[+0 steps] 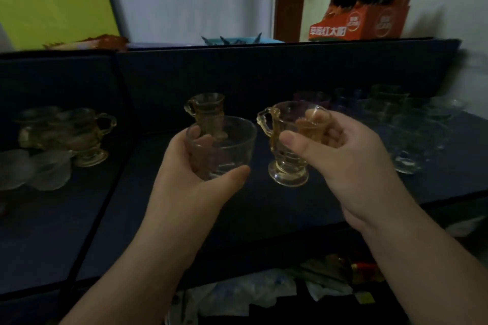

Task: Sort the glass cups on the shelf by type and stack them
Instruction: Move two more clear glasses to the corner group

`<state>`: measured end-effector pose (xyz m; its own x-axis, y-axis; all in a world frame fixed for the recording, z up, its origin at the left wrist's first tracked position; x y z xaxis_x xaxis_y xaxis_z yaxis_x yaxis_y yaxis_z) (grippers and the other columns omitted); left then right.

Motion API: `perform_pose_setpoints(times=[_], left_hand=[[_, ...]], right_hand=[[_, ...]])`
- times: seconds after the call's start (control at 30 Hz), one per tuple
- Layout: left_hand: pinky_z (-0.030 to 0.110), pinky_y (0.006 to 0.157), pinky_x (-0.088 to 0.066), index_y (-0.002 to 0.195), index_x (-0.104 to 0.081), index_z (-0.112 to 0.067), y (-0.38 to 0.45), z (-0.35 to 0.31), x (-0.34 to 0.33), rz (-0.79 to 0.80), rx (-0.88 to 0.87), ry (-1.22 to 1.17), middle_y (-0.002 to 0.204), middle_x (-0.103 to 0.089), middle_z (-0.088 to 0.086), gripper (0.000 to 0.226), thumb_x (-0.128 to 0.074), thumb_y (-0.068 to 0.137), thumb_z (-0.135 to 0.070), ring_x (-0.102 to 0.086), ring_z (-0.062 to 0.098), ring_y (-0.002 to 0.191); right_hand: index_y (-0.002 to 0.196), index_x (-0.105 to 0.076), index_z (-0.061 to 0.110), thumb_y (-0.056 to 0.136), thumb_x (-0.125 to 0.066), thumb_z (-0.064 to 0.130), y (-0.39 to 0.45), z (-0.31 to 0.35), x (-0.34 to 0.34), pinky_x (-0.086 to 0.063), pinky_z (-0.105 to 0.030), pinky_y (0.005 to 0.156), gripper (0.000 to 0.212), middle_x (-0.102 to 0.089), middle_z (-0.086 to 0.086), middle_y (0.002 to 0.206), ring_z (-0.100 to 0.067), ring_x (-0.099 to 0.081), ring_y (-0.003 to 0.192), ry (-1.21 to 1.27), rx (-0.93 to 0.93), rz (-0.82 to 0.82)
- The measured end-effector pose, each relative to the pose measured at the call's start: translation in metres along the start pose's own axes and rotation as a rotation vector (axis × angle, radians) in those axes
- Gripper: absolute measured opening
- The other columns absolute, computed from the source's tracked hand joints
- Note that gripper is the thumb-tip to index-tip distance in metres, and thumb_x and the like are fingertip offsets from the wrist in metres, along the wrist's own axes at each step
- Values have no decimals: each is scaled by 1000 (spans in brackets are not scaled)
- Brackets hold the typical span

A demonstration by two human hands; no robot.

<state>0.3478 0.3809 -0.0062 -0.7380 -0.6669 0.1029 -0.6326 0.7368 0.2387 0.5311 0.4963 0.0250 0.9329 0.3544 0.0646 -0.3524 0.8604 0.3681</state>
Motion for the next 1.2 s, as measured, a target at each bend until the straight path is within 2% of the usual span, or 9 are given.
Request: perform_pose_setpoints(times=[0.1,0.23,0.4,0.47,0.6,0.87,1.0,1.17,1.2], left_hand=[[32,89,-55,135,-45,-41,-4,-5,0,-73,1,38,105,-63,-37,94,-90,52,-40,-66,-7,98],[36,91,-56,134,-47,-40,-15,-8,-4,-157,26,59,111,-66,-26,102,-83,39,-50,-67,-3,99],[31,88,-56,136,-47,-36,-25,-13,-8,-218,22,75,118,-64,-20,91,-89,54,-36,-66,-5,97],[28,86,-56,135,-48,-35,-27,-15,-7,-222,22,77,118,-63,-20,85,-89,62,-23,-65,-8,96],[30,87,-56,137,-47,-35,-29,-13,1,-233,26,84,118,-63,-20,91,-88,56,-29,-66,-5,97],[18,78,-55,137,-46,-36,-19,-11,20,-233,27,95,120,-61,-19,82,-87,69,-16,-62,-14,95],[22,84,-54,139,-45,-36,-12,-8,27,-201,42,106,121,-61,-21,86,-88,67,-20,-63,-10,98],[32,93,-53,125,-49,-42,-4,-6,30,-182,46,99,118,-63,-18,91,-81,41,-49,-63,1,107],[34,93,-53,121,-50,-43,-3,-7,29,-171,43,89,117,-63,-17,88,-80,38,-52,-63,2,107]], right_hand=[[103,-74,27,76,-86,28,15,-5,-5,-56,-15,74,30,-79,15,97,1,-73,91,11,27,55],[104,-73,28,76,-87,31,36,-19,-15,-55,-13,71,31,-78,15,96,5,-71,89,18,2,124],[102,-73,29,75,-88,32,69,-38,-40,-52,-9,63,31,-76,14,92,9,-69,82,-34,-48,196],[101,-73,28,76,-88,32,80,-46,-50,-56,-15,69,30,-77,12,93,3,-71,83,-33,-70,212],[108,-73,28,77,-87,34,92,-58,-75,-60,-33,86,35,-77,10,101,-5,-71,96,-57,-93,289],[108,-74,31,75,-87,38,93,-66,-119,-58,-39,92,36,-78,15,102,-3,-71,99,-52,-123,417],[110,-72,31,75,-86,38,93,-65,-128,-58,-40,92,39,-77,12,104,-6,-70,100,-61,-150,437],[103,-56,41,81,-83,34,80,-52,-111,-48,-20,79,35,-61,20,105,0,-59,97,-159,-137,449],[112,-57,40,83,-81,32,76,-49,-102,-45,-18,79,39,-58,22,110,1,-57,99,-184,-121,424]])
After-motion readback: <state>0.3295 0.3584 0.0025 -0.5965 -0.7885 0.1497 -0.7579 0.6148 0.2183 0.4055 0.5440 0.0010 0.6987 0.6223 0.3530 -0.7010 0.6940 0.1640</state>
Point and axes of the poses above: each hand's wrist, its own y-axis towards the middle knuckle, its own x-axis out of the back of the hand, z = x × y, the point moved 6 cm from there along y, towards the middle knuckle
